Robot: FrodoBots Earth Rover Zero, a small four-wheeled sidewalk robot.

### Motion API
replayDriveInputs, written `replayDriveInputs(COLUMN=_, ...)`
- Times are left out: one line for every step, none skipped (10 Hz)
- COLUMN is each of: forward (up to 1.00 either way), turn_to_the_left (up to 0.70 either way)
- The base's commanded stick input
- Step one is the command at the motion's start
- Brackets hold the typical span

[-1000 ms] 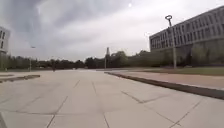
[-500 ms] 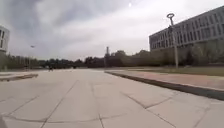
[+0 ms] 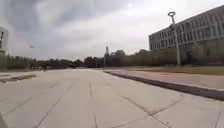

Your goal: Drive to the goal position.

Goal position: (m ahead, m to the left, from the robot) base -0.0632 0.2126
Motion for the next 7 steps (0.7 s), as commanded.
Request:
replayDriveInputs(forward=0.5, turn_to_the_left=0.0)
replayDriveInputs(forward=0.5, turn_to_the_left=0.0)
replayDriveInputs(forward=0.5, turn_to_the_left=0.0)
replayDriveInputs(forward=0.5, turn_to_the_left=0.0)
replayDriveInputs(forward=0.5, turn_to_the_left=0.0)
replayDriveInputs(forward=0.5, turn_to_the_left=0.0)
replayDriveInputs(forward=0.5, turn_to_the_left=0.0)
